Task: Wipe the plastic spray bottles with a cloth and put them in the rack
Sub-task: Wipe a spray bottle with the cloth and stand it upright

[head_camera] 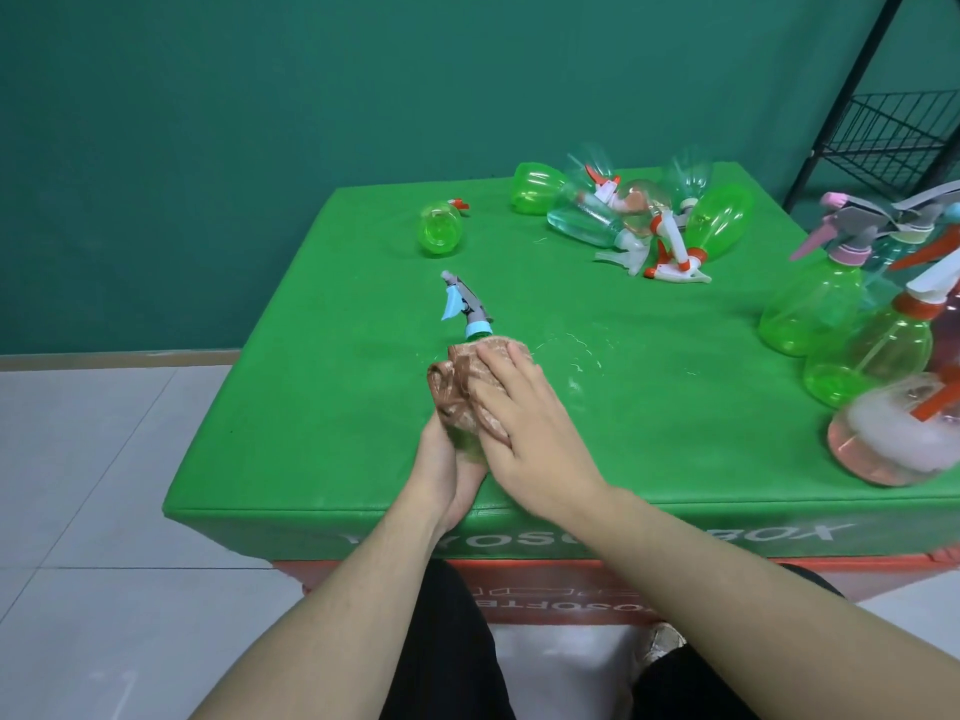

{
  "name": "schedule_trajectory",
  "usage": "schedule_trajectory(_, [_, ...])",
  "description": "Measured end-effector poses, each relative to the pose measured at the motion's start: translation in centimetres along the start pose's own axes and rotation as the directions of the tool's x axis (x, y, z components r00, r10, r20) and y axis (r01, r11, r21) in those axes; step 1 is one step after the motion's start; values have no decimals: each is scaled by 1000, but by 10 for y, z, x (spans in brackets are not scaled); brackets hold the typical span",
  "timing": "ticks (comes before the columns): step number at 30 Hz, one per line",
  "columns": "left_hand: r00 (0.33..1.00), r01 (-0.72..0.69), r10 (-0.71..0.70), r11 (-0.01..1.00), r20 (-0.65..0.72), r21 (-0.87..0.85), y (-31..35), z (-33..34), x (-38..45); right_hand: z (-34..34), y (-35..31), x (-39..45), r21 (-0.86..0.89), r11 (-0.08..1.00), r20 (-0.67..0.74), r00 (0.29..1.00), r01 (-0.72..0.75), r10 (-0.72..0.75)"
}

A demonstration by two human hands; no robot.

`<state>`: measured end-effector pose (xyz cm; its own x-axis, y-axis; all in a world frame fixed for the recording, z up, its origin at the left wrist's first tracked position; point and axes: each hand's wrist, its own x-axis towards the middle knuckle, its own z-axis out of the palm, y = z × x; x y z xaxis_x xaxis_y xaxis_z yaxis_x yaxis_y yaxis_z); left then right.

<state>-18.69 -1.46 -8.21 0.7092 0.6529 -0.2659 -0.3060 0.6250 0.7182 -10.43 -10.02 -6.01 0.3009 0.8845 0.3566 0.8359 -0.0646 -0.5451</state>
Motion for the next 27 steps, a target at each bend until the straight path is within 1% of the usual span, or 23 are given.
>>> schedule_trajectory(3, [999, 33, -33, 998, 11, 45, 0, 0, 0, -6, -2, 26, 32, 993, 29, 994, -109, 109])
schedule_trajectory(5, [998, 63, -62, 996, -10, 66, 0, 0, 1, -8, 0, 45, 87, 977, 60, 980, -194, 190])
schedule_trajectory(9, [994, 89, -87, 995, -64, 38, -1, -3, 4, -6, 6, 75, 268, 886, 129, 925, -379, 357])
schedule_trajectory(12, [991, 104, -105, 994, -79, -14, -1, -5, 5, 1, 5, 71, 333, 840, 123, 903, -428, 412])
schedule_trajectory(14, [991, 103, -107, 994, -81, -46, -1, -7, 6, 4, 2, 59, 337, 851, 84, 913, -404, 400])
schedule_trajectory(16, [993, 95, -98, 994, -64, -52, 0, -7, 6, 4, 0, 44, 314, 883, 41, 934, -349, 355])
schedule_trajectory(20, [999, 34, -34, 999, -36, -22, 2, -1, 5, 2, -8, 16, 250, 954, -53, 981, -166, 185])
schedule_trajectory(23, [999, -3, 3, 1000, -35, -4, 4, 2, 4, 7, -11, -6, 146, 987, -21, 997, -73, 77])
schedule_trajectory(25, [998, 22, -23, 1000, -54, -19, 6, 2, 2, 8, -11, -20, 100, 994, 5, 999, -47, 46])
schedule_trajectory(27, [996, 59, -62, 997, -57, -41, 7, 3, -1, 6, -10, -31, 78, 997, 4, 1000, 4, -4])
